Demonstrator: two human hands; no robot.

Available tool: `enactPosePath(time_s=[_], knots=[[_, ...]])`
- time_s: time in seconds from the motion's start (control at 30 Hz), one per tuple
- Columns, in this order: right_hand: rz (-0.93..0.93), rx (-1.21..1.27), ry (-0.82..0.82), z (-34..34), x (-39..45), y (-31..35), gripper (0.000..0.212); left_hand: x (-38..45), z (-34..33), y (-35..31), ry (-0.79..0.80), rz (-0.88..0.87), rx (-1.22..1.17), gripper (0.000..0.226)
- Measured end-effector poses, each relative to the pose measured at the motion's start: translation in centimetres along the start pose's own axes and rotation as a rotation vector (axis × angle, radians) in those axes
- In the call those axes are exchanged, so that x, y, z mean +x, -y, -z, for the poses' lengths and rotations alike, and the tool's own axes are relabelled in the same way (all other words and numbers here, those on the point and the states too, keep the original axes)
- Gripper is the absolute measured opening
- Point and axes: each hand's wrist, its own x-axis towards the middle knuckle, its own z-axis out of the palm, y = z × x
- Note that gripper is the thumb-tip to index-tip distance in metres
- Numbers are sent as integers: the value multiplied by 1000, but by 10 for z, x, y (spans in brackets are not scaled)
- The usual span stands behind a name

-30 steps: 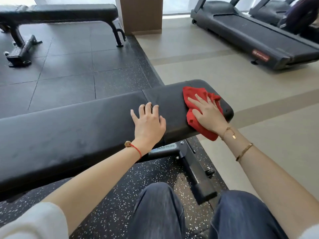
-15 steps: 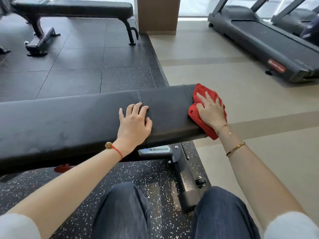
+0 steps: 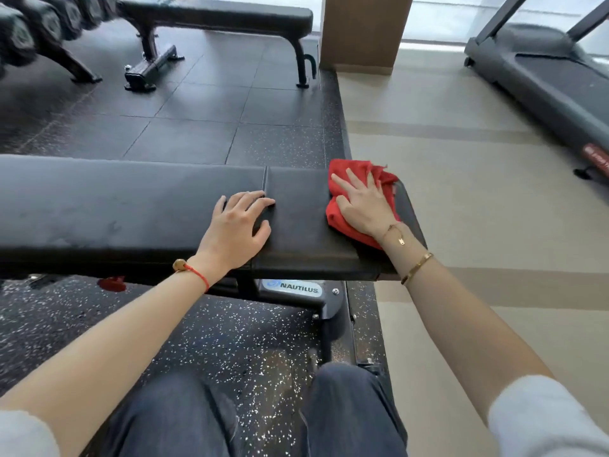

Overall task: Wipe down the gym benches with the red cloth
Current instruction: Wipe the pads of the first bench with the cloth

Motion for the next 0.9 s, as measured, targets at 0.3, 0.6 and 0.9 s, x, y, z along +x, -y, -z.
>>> enactPosePath(time_s=[0.3, 0.6, 0.9], knots=[[277, 105, -42, -4, -56, -23, 52, -3, 3, -4, 17, 22, -4, 42], [141, -51, 12, -7, 13, 17, 53, 0, 5, 2, -24, 21, 28, 42], [397, 35, -61, -20, -44, 13, 53, -1, 6, 5, -59, 22, 16, 40]])
